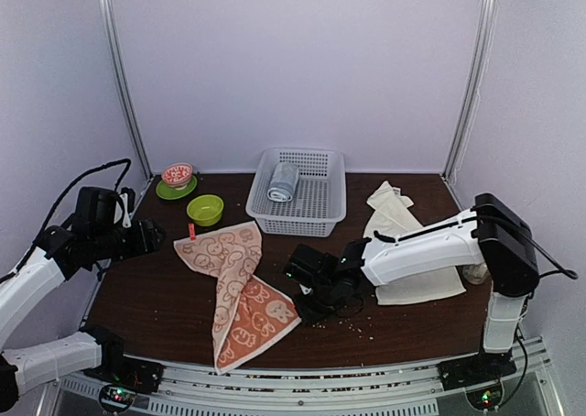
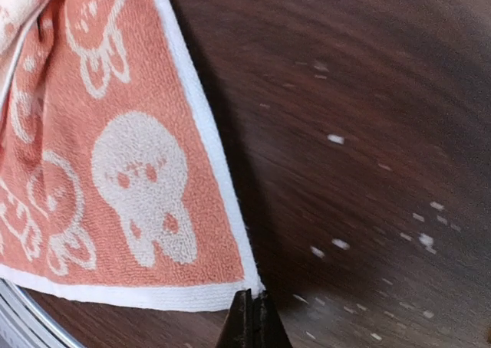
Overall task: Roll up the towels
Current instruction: Pick up the towel from the center of the board.
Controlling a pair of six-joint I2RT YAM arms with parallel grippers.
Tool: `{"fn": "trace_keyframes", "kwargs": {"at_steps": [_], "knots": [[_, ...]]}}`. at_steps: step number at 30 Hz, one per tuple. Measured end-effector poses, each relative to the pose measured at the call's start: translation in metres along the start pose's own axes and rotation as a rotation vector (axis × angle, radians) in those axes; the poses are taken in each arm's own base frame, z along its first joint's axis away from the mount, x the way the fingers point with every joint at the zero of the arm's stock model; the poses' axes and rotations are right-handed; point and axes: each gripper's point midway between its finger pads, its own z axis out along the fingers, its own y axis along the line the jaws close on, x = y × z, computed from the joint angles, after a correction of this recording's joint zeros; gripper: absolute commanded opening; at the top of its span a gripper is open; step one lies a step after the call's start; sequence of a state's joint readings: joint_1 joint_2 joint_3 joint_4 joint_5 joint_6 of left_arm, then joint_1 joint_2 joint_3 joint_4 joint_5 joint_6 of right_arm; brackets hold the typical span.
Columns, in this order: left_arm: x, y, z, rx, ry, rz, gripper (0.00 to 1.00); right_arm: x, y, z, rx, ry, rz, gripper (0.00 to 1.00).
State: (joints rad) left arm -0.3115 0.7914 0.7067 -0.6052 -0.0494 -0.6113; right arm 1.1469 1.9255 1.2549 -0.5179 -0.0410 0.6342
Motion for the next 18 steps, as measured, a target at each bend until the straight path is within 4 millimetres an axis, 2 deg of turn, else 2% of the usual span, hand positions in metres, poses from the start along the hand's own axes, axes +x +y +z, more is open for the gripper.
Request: {"fn": "trace_keyframes", "kwargs": {"at_steps": [1,3,5,7,9,11,13,15,17,18], "knots": [[0.000,0.001,-0.001,-0.005,-0.003,0.001,0.73,0.002,-0.010,-0.011,0.020,-0.011,0.002,0.00],[-0.002,0.002,-0.002,-0.011,-0.012,0.005,0.73,-0.004,-0.025,-0.048,0.036,-0.076,0.002,0.00],[-0.002,0.002,-0.001,-0.012,-0.012,0.010,0.73,-0.020,-0.029,-0.092,0.014,-0.182,-0.001,0.00],[-0.001,-0.001,0.002,0.002,0.000,0.011,0.73,-0.040,-0.034,-0.154,-0.035,-0.339,-0.001,0.00],[0.001,-0.007,0.008,0.025,0.020,0.012,0.73,-0.041,-0.040,-0.189,-0.062,-0.422,0.000,0.00],[0.005,-0.015,0.016,0.051,0.044,0.024,0.73,-0.027,-0.050,-0.193,-0.059,-0.426,-0.007,0.00],[0.016,-0.030,0.028,0.081,0.090,0.056,0.73,0.001,-0.064,-0.177,-0.037,-0.368,-0.022,0.00],[0.029,-0.042,0.037,0.101,0.134,0.088,0.73,0.037,-0.081,-0.146,0.013,-0.260,-0.040,0.00],[0.043,-0.054,0.047,0.118,0.181,0.121,0.73,0.071,-0.096,-0.126,0.053,-0.163,-0.054,0.00],[0.049,-0.060,0.052,0.124,0.204,0.136,0.72,0.081,-0.102,-0.122,0.067,-0.137,-0.057,0.00]]}}
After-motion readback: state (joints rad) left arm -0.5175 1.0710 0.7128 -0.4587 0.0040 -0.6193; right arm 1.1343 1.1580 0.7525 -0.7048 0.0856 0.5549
